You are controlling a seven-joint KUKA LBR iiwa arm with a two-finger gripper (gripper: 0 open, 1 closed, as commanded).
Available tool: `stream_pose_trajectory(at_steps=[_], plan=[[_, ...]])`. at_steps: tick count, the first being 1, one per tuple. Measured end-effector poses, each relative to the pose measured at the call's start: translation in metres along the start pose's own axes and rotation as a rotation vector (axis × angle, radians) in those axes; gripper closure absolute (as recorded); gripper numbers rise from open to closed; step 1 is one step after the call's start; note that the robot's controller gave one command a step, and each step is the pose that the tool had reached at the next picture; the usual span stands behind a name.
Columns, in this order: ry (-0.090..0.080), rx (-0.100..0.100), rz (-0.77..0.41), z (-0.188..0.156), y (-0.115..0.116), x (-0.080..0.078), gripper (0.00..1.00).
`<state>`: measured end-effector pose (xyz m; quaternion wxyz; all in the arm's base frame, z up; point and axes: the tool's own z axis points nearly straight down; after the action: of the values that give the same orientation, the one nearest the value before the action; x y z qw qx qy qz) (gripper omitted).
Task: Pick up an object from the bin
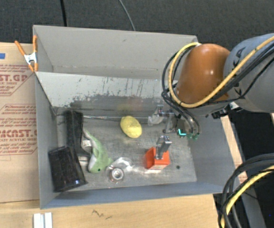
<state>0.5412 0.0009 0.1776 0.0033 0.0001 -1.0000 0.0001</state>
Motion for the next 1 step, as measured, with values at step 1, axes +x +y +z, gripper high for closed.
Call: stream_pose_trajectory(at_steps=[1], plan=[[-0.008,0.0,0.0,-0.0041,0.0,-0.0018,0.0]])
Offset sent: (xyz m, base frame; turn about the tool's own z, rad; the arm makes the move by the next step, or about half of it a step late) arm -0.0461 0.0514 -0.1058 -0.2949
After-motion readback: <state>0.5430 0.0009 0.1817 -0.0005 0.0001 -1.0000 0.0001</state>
